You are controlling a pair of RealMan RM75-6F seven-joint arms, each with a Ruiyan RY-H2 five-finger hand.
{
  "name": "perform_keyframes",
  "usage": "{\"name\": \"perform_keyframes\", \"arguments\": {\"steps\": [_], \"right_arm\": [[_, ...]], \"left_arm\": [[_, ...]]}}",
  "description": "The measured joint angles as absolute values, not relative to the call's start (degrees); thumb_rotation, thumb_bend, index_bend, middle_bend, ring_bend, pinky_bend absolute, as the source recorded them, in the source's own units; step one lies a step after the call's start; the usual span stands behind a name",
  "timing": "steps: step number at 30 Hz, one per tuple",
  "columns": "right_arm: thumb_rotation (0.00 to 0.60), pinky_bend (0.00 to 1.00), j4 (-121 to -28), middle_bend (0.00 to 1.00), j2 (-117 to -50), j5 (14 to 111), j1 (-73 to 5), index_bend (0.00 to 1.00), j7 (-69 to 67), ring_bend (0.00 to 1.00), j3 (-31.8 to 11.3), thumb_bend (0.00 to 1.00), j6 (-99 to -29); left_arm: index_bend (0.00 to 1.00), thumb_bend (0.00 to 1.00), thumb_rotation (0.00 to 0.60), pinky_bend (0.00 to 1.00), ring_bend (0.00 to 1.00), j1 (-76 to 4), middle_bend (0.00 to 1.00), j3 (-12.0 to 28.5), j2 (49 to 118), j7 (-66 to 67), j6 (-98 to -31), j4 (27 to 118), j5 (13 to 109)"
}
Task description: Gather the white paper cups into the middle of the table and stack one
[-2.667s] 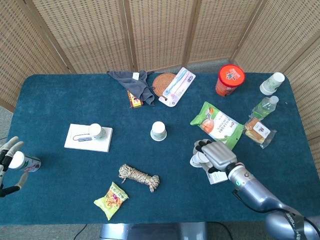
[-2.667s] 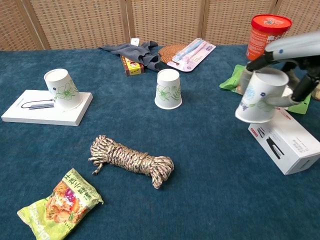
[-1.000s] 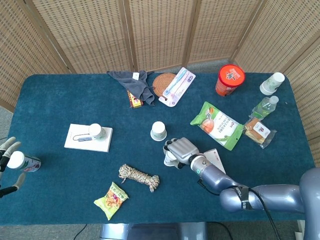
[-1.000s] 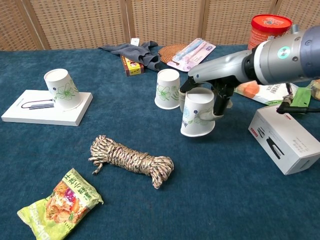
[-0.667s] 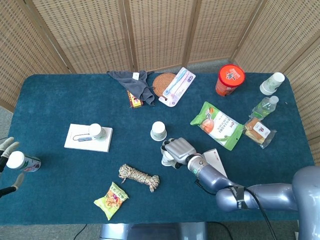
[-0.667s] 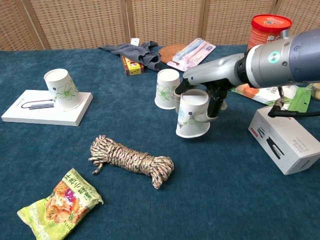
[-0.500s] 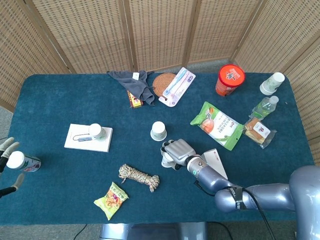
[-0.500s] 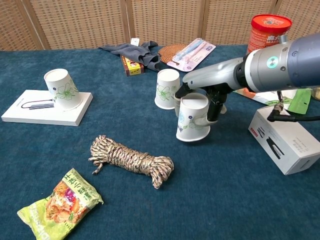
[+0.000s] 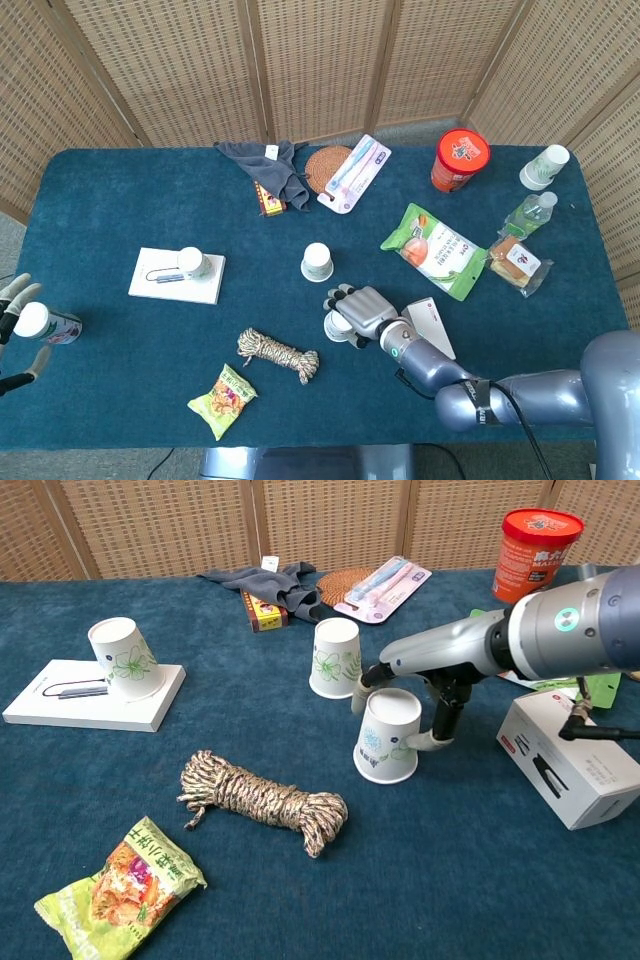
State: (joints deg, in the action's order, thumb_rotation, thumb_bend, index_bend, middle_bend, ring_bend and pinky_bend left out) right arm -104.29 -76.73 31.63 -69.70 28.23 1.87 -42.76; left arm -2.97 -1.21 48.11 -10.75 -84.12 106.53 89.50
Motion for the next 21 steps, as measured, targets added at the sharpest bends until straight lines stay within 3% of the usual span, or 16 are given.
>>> {"name": "perform_keyframes", "arguments": {"steps": [10,16,21], "right_arm": [[0.6,0.53,-107.3,0.1,-75.8,32.0,-69.2,0.15,29.3,0.05,3.1,0.46,-45.7],[0.6,0.67,-106.7,0.17,-76.8,33.7,-68.7,0.28,29.4,0.13,3.0,0.48,-46.8],[0.6,0.74,-105.2,0.2,-78.3,35.3,-67.8,0.32,29.3,0.17,2.6,0.5,-47.9]], "left_arm": [[0.0,0.46,0.6,0.0,0.0,-3.4,0.0,-1.1,48.2,-10.9,-83.8,106.4,89.7],[0.0,0.46,0.6,0.0,0.0,-3.3,0.0,-1.2,48.3,-11.1,-83.8,106.1,89.5],[0.0,0.46,0.6,0.0,0.0,-3.1,0.0,-1.2,48.3,-11.5,-84.1,105.8,89.3]]}}
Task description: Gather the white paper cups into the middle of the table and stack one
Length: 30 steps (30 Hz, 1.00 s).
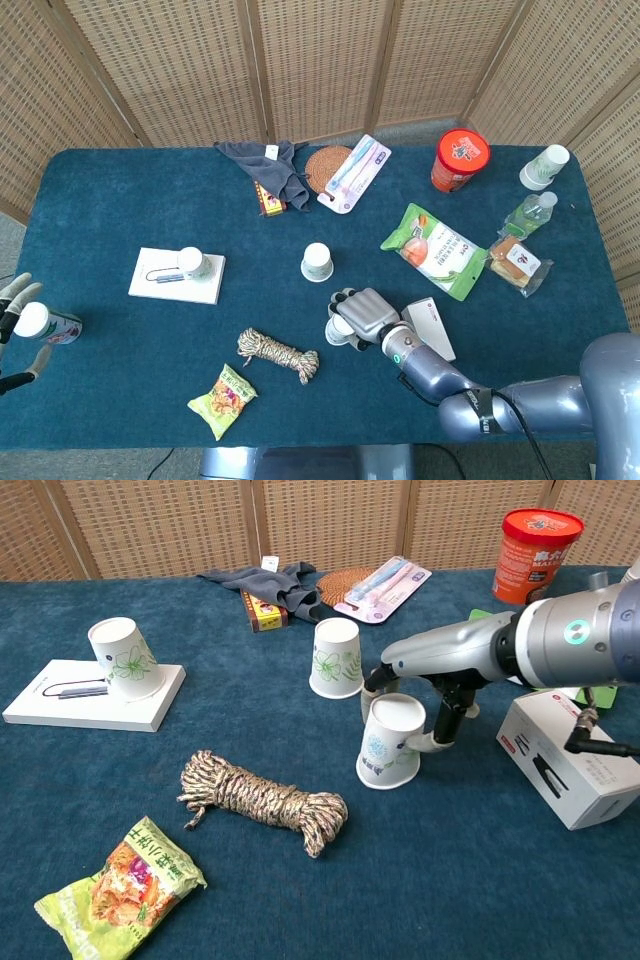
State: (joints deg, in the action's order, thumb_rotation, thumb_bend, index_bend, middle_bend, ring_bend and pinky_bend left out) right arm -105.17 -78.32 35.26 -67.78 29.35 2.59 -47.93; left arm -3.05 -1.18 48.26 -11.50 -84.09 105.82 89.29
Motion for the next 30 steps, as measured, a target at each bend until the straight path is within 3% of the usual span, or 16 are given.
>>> {"name": "perform_keyframes", "arguments": {"steps": [12,30], "right_arm": [[0.6,0.74,-105.3,0.21,-78.5,35.4,-67.5,0.34,29.6,0.18,0.7,0.5,-48.4],[0.6,0.74,-102.0,0.21,-81.3,26.0,-73.2,0.33,33.7,0.18,-1.8,0.5,-47.0]], "left_arm": [[0.0,0.47,0.6,0.0,0.0,-3.3,0.0,-1.1,48.1,-11.9,-84.0,105.5,89.6],[0.0,0.46,0.6,0.0,0.0,-3.6,0.0,-1.1,48.1,-11.9,-83.4,105.5,89.3]]}}
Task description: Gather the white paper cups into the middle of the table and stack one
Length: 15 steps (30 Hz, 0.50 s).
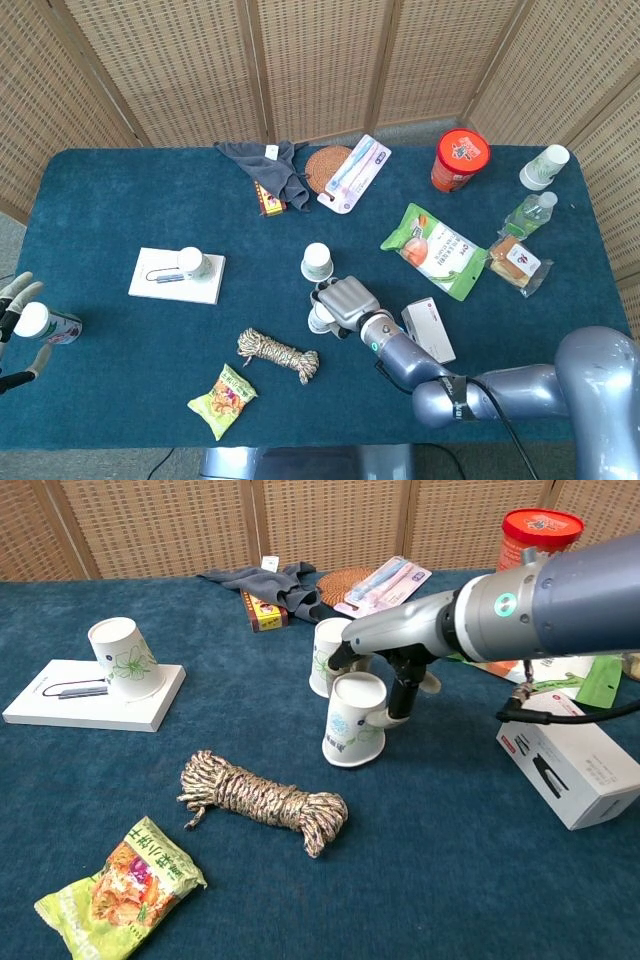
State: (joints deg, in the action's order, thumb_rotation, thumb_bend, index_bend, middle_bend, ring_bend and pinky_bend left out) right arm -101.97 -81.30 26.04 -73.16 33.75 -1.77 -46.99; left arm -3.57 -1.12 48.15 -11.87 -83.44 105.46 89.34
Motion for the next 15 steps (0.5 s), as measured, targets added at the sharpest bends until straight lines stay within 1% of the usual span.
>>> {"name": "perform_keyframes", "arguments": {"steps": [15], "right_arm": [[0.6,0.74,-99.3,0.21,-83.2,21.1,-77.5,0.33,36.1,0.18,-2.9,0.5,-46.4]], "left_arm": [[0.0,0.46,0.6,0.0,0.0,-3.7,0.0,-1.1,48.2,-12.2,-83.3,105.2,89.1]]}}
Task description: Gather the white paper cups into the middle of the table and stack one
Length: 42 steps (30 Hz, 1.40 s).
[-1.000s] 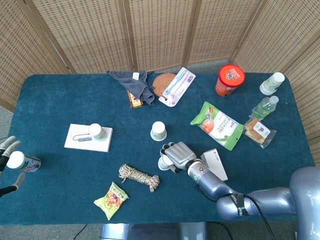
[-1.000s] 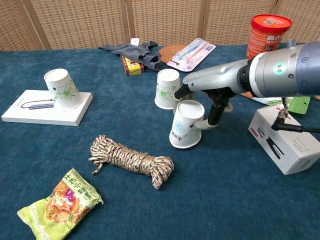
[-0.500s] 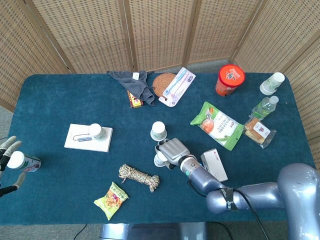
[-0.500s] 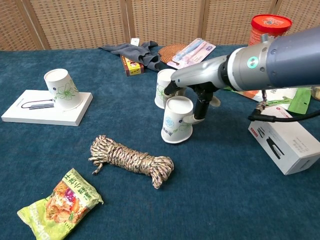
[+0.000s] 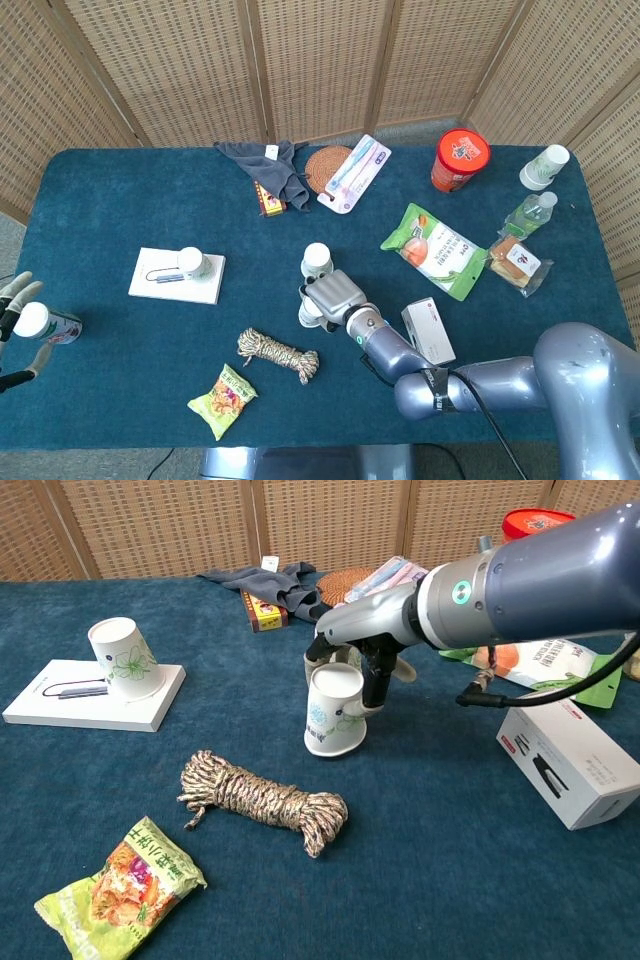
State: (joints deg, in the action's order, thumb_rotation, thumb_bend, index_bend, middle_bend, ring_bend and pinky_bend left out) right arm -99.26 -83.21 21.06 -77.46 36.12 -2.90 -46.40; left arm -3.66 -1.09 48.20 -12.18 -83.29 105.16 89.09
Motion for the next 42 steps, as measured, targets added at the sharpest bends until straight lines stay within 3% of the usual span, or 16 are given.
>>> {"name": "perform_keyframes", "arguments": {"steps": [36,42], "right_arm": [[0.6,0.72,-92.2,0.21,-86.1,17.3,-82.6,0.32,35.7,0.18,-2.6,0.5,-42.6],[0.6,0.68,-91.9,0.21,-86.1,16.9,-83.0,0.29,35.9,0.17,-2.1,0.5,-42.6]], "left_arm": [[0.0,0.46,0.6,0.0,0.0,-3.1,0.0,-1.2,48.0,-12.7,-83.4,104.7,88.2],[0.0,0.46,0.6,0.0,0.0,-3.1,0.0,-1.2,48.1,-12.8,-83.4,104.6,88.2]]}}
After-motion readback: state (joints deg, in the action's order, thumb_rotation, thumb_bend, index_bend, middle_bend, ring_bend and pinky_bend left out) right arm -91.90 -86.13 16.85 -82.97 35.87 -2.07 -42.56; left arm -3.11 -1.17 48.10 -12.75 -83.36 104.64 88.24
